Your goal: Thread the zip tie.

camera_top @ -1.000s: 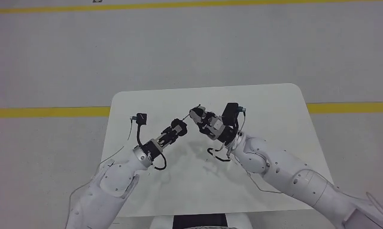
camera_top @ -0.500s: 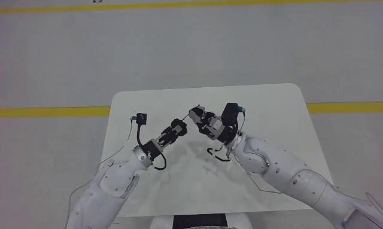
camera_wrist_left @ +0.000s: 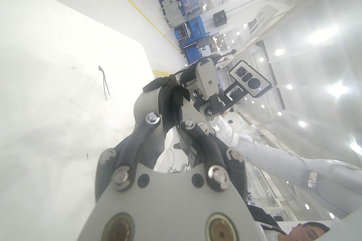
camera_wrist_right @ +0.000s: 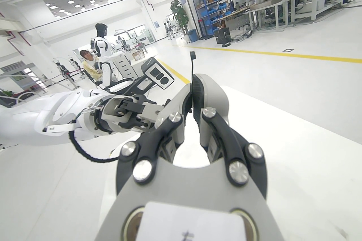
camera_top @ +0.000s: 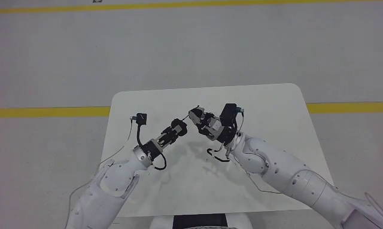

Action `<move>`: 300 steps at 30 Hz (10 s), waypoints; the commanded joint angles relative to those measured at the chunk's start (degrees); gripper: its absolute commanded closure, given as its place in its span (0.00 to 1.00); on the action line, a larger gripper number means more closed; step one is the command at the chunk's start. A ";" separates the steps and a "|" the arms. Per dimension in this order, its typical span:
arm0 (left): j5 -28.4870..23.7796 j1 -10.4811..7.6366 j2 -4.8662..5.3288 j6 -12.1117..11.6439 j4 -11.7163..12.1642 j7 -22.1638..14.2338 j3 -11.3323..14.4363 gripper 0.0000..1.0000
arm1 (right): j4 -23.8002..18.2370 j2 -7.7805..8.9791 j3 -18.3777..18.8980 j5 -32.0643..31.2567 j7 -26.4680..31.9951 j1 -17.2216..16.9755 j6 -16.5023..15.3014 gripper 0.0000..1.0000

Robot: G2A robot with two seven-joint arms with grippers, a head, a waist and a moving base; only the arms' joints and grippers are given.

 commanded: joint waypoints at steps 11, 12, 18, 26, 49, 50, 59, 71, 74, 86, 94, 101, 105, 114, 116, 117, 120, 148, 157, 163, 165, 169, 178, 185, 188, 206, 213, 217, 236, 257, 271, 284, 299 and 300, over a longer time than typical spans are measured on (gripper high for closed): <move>-0.17 -0.52 -0.13 0.44 0.02 0.33 0.82 1.00 | 0.10 -0.14 -0.67 0.11 0.38 0.21 0.00 1.00; -0.21 -0.55 -0.13 0.42 0.05 0.29 0.85 1.00 | 0.12 -0.14 -0.77 0.11 0.39 0.27 0.00 1.00; -0.70 -0.74 -0.12 0.28 -0.03 0.23 0.86 1.00 | 0.71 -0.10 -1.40 0.33 0.80 0.64 0.00 1.00; -1.08 -0.73 -0.08 0.16 0.02 0.03 0.85 1.00 | 1.33 -0.10 -1.72 0.81 0.47 0.88 0.00 1.00; -2.11 -0.93 -0.04 0.00 -0.34 -0.90 1.38 1.00 | 1.83 0.11 -3.00 1.34 0.08 1.51 0.00 1.00; -2.09 -0.93 -0.03 0.00 -0.32 -0.96 1.39 1.00 | 1.77 0.11 -2.98 1.34 -0.13 1.56 0.00 1.00; -2.23 -1.09 -0.01 0.00 -0.40 -1.39 1.65 1.00 | 1.67 0.15 -3.58 1.67 0.40 1.91 0.00 1.00; -2.53 -1.53 0.00 0.00 -0.16 -1.82 1.92 1.00 | 2.05 0.12 -4.67 2.74 0.81 2.99 0.00 1.00; -2.61 -1.55 0.02 0.00 -0.02 -1.75 1.79 1.00 | 2.23 0.25 -4.54 2.66 0.37 3.06 0.00 1.00; -2.75 -1.44 0.07 0.00 -0.02 -1.72 1.75 1.00 | 1.97 0.72 -4.30 2.60 -0.17 2.84 0.00 1.00; -2.84 -1.74 0.01 0.00 0.37 -1.91 2.39 1.00 | 1.51 0.86 -5.14 2.64 -0.23 3.03 0.00 1.00; -2.81 -1.66 0.05 0.00 0.31 -1.63 2.20 1.00 | 1.36 1.06 -6.33 2.89 -0.13 3.69 0.00 1.00; -2.85 -1.52 0.10 0.00 0.25 -1.48 1.90 1.00 | 1.47 1.20 -6.77 3.03 -0.68 4.01 0.00 0.99; -2.87 -1.37 0.15 0.00 0.24 -1.41 1.74 1.00 | 1.73 1.52 -7.13 3.08 -2.10 4.44 0.00 0.53; -2.89 -1.38 0.15 0.00 0.29 -1.45 1.74 1.00 | 1.78 1.58 -7.13 3.05 -2.35 4.52 0.00 0.52; -2.89 -1.39 0.16 0.00 0.32 -1.45 1.75 1.00 | 1.79 1.61 -7.14 3.03 -2.45 4.54 0.00 0.52; -2.96 -1.40 0.16 0.00 0.39 -1.45 1.77 1.00 | 1.84 1.72 -7.13 2.91 -2.72 4.56 0.00 0.51; -26.50 -0.82 0.09 0.00 0.86 -14.87 -1.28 1.00 | 3.16 4.66 2.57 -21.76 -10.98 -1.91 5.91 0.00; -30.08 -1.13 0.06 0.00 1.22 -18.69 -1.80 1.00 | 2.80 3.44 3.33 -24.88 -10.88 -2.59 8.92 0.00; -30.08 -1.13 0.06 0.00 1.22 -18.69 -1.80 1.00 | 2.80 3.44 3.33 -24.88 -10.88 -2.59 8.92 0.00; -30.08 -1.13 0.06 0.00 1.22 -18.69 -1.80 1.00 | 2.80 3.44 3.33 -24.88 -10.88 -2.59 8.92 0.00; -33.55 -1.53 -0.22 1.05 1.40 -17.66 -0.85 1.00 | 3.61 2.87 3.97 -28.50 -14.42 -3.45 10.35 0.00; -45.72 -2.03 -0.49 3.18 2.37 -23.25 -0.19 1.00 | 11.90 -0.62 2.10 -37.36 -26.14 -2.70 13.67 0.00; -49.93 -2.20 -0.55 4.29 2.84 -26.14 -0.32 1.00 | 17.23 -4.34 0.21 -41.12 -32.30 -0.89 17.69 0.00; -49.94 -2.21 -0.57 4.44 2.71 -26.48 -0.21 1.00 | 18.40 -5.87 -0.22 -42.14 -33.15 -0.16 19.71 0.00; -50.05 -2.46 -0.78 3.82 2.64 -26.85 0.51 1.00 | 20.62 -10.63 -0.38 -45.69 -36.23 1.26 27.85 0.00; -50.05 -2.46 -0.78 3.82 2.64 -26.85 0.51 1.00 | 19.87 -10.56 1.71 -48.15 -38.40 -0.72 29.59 0.00; -50.05 -2.46 -0.78 3.82 2.64 -26.85 0.51 1.00 | 20.15 -10.70 2.83 -50.72 -40.77 -1.65 30.95 0.00; -50.05 -2.46 -0.78 3.82 2.64 -26.85 0.51 1.00 | 22.24 -12.89 3.54 -52.59 -41.23 -1.16 35.25 0.65; -50.05 -2.46 -0.78 3.82 2.64 -26.85 0.51 1.00 | 23.61 -14.53 3.24 -52.59 -44.07 -0.80 35.40 0.70; -50.05 -2.46 -0.78 3.82 2.64 -26.85 0.51 1.00 | 23.79 -14.84 3.37 -52.59 -44.66 -0.66 35.74 0.74; -50.05 -2.46 -0.78 3.82 2.64 -26.85 0.51 1.00 | 23.72 -15.01 3.42 -52.59 -45.15 -0.61 35.72 0.74; -50.05 -2.46 -0.78 3.82 2.64 -26.85 0.51 1.00 | 23.66 -15.07 4.03 -52.59 -44.96 -0.88 36.13 0.83; -50.05 -2.46 -0.78 3.82 2.64 -26.85 0.51 1.00 | 23.64 -15.06 4.07 -52.59 -44.99 -0.91 36.17 0.83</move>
